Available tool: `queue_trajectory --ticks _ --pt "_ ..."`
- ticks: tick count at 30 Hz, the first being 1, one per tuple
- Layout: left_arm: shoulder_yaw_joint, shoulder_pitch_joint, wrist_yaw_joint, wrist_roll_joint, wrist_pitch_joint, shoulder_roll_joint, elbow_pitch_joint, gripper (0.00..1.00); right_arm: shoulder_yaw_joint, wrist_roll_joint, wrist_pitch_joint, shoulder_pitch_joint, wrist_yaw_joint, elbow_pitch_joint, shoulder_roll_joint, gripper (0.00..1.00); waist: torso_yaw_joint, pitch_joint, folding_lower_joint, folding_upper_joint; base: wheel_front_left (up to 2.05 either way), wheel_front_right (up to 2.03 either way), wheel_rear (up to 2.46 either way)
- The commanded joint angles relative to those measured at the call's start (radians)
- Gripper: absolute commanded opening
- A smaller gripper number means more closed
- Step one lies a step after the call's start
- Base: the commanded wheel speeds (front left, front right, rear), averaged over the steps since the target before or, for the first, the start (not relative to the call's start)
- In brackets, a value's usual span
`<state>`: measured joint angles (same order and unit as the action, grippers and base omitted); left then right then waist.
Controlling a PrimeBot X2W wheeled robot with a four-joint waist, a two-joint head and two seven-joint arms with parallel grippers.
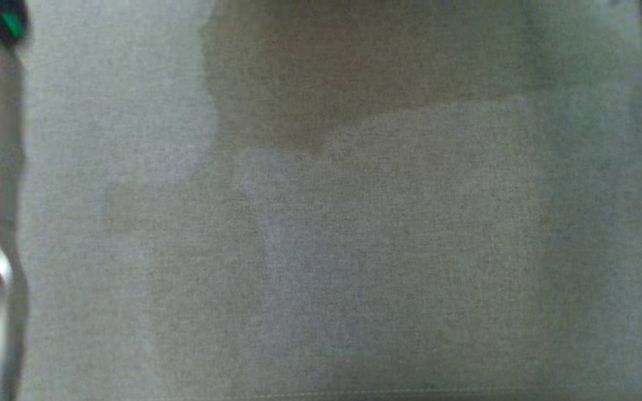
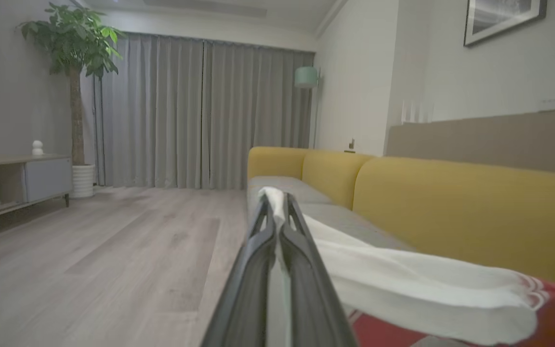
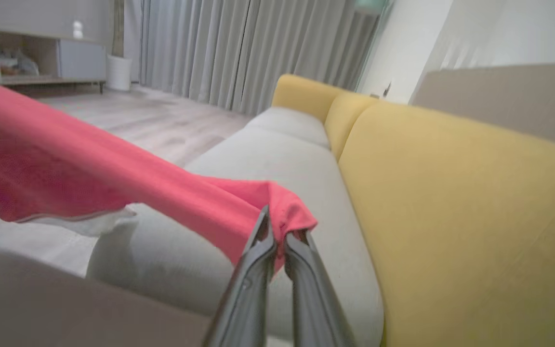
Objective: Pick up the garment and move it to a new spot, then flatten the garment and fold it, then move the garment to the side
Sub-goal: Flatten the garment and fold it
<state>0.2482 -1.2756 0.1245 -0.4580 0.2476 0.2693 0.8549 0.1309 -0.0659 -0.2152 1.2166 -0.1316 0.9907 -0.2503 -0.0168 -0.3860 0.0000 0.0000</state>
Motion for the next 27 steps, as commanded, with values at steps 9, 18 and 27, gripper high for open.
queue_trajectory --ticks 9,18,27 --pt "0.061 0.412 0.005 0.03 0.014 0.097 -0.057 0.0 0.178 0.12 0.032 -0.203 0.001 0.15 -0.014 0.0 -0.017 0.155 0.0 0.0 0.0 0.0 0.0" --pt "0.195 0.684 0.006 0.042 -0.019 0.179 -0.165 0.0 0.425 0.303 0.149 -0.346 0.001 0.143 -0.074 0.0 -0.028 0.268 0.0 0.0 0.0 0.0 0.0" --pt "0.27 0.911 0.002 0.028 -0.163 0.294 -0.385 0.0 0.708 0.662 0.394 -0.523 0.001 -0.119 -0.242 0.0 -0.033 0.391 0.0 0.0 0.0 0.0 0.0"
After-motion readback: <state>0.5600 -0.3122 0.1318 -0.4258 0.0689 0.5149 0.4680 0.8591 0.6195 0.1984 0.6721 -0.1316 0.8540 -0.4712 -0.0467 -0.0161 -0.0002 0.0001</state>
